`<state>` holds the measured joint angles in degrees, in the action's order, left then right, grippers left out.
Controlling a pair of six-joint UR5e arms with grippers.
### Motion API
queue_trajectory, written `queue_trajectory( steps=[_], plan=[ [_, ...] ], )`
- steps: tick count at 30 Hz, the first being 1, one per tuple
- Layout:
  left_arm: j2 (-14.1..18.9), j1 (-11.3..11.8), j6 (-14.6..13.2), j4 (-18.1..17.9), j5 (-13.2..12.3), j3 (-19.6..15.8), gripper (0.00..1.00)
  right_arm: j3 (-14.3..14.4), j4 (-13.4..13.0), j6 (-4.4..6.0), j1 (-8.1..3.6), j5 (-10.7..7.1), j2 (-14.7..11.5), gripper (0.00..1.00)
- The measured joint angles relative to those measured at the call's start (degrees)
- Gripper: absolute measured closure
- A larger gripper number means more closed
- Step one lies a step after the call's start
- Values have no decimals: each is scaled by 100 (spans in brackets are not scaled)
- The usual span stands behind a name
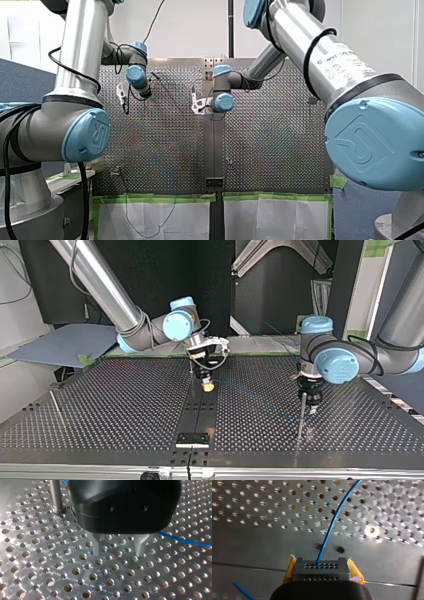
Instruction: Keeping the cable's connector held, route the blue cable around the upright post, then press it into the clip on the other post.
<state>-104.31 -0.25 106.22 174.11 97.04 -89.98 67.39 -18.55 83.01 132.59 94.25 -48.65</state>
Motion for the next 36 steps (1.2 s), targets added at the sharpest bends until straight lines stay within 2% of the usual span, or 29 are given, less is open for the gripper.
queue_trajectory(
  steps=[2,9,15,23,29,36],
  plan=[
    [-25,-5,8,20,40,0,0,45,-5,-10,13,6,37,100],
    [-283,-27,63,23,-165,0,0,318,-144,-12,33,26,102,100],
    [-319,-24,170,-36,-241,0,0,618,-424,44,56,56,189,100],
    [-321,-28,229,-49,-268,0,0,1007,-698,76,60,214,465,100],
    [-321,-31,294,-55,-270,0,0,1319,-996,202,-13,230,560,100],
    [-321,-30,344,-76,-277,0,0,1532,-1341,185,-65,235,809,100]
  ],
)
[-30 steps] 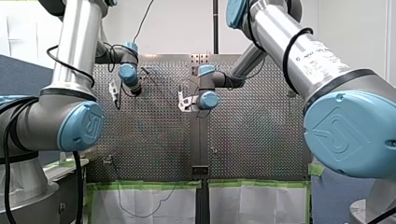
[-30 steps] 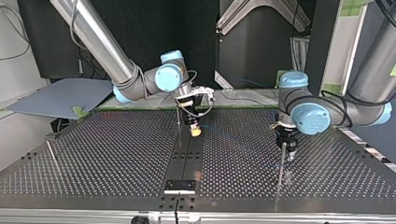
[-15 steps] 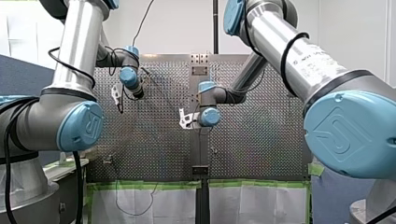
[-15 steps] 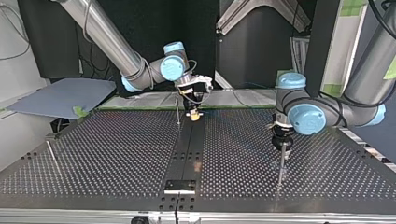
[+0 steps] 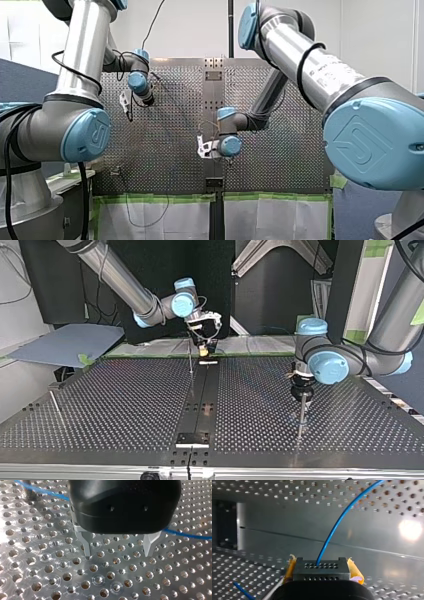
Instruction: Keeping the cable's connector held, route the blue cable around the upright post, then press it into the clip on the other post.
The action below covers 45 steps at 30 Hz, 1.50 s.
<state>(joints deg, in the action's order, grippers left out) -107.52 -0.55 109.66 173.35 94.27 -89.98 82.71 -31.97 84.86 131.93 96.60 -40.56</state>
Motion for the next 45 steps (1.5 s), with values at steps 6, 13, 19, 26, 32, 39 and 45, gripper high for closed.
queue_trajectory(
  steps=[6,13,19,26,32,39,45],
  plan=[
    [0,9,3,-8,-1,0,0,15,-62,-33,-11,23,273,100],
    [0,23,19,-31,-1,0,0,20,-152,-17,-34,43,563,100],
    [0,28,26,-36,-1,0,0,20,-231,-5,-52,93,876,100],
    [-1,46,28,-60,-1,0,0,70,-387,7,-58,265,1282,100],
    [0,64,42,-71,-1,0,0,346,-726,179,-105,382,1389,100],
    [-3,92,46,-85,-1,0,0,764,-1148,457,-256,470,1398,100],
    [-2,104,47,-86,-6,0,0,1032,-1525,390,-349,550,1396,100]
  ],
)
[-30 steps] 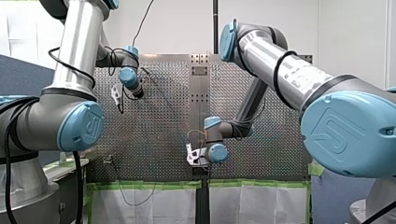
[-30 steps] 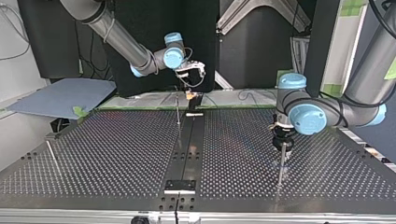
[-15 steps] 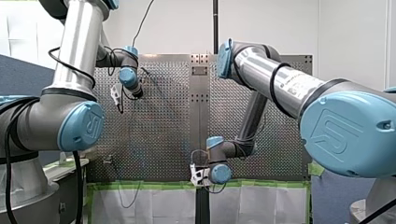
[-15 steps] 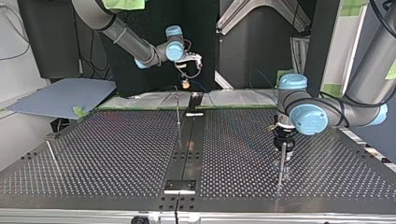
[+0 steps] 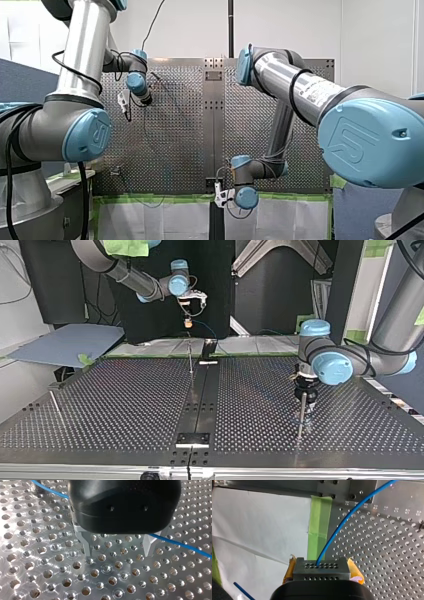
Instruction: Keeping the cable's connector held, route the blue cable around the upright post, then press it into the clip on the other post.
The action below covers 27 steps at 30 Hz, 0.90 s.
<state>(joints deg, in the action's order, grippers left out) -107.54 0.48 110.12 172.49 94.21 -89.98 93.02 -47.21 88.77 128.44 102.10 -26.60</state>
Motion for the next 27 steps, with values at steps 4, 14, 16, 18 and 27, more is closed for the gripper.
queue_trajectory(
  steps=[4,14,16,18,27],
  plan=[
    [-1,4,0,-2,3,0,0,86,-217,-41,-54,2,-47,100],
    [-3,24,0,-3,5,0,0,331,-489,-42,-181,-3,-352,100],
    [-3,33,0,-3,5,0,0,415,-540,-16,-256,0,-437,100],
    [-3,43,0,-3,5,0,0,529,-616,26,-339,3,-553,100],
    [-3,79,27,0,-1,0,0,1080,-873,153,-590,-24,-1110,100]
  ],
)
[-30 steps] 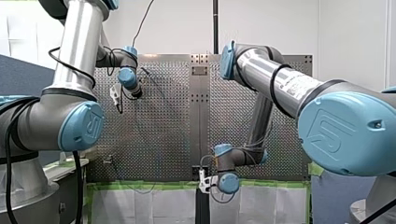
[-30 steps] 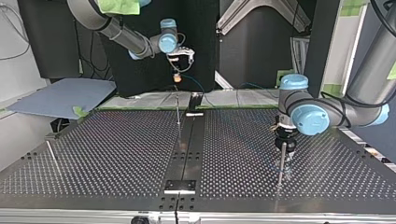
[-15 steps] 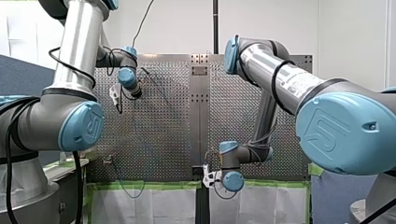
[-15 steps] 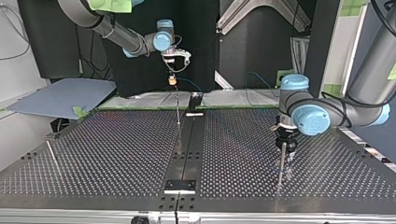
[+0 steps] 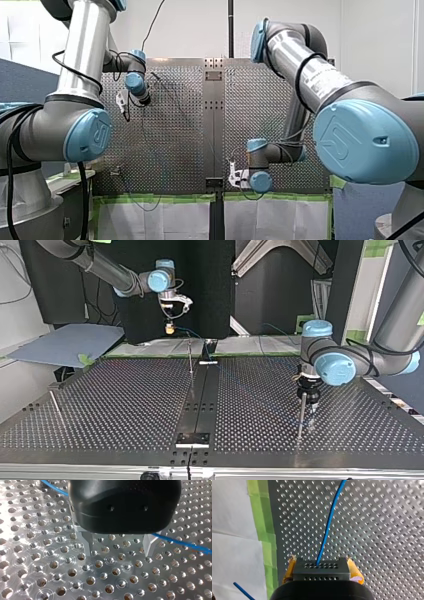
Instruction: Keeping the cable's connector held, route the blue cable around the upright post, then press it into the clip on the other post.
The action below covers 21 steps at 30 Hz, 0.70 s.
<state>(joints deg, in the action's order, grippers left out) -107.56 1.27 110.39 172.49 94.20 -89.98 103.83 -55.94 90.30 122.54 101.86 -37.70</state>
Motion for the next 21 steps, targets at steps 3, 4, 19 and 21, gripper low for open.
queue_trajectory(
  steps=[3,4,19,21],
  plan=[
    [0,3,18,-2,-2,0,0,91,42,29,-69,-28,-176,100],
    [0,6,30,-2,-2,0,0,107,58,33,-87,-34,-213,100],
    [1,21,316,43,159,0,0,362,-278,306,-352,-301,-285,100],
    [2,26,438,62,183,0,0,364,-284,298,-360,-317,-281,100]
  ],
)
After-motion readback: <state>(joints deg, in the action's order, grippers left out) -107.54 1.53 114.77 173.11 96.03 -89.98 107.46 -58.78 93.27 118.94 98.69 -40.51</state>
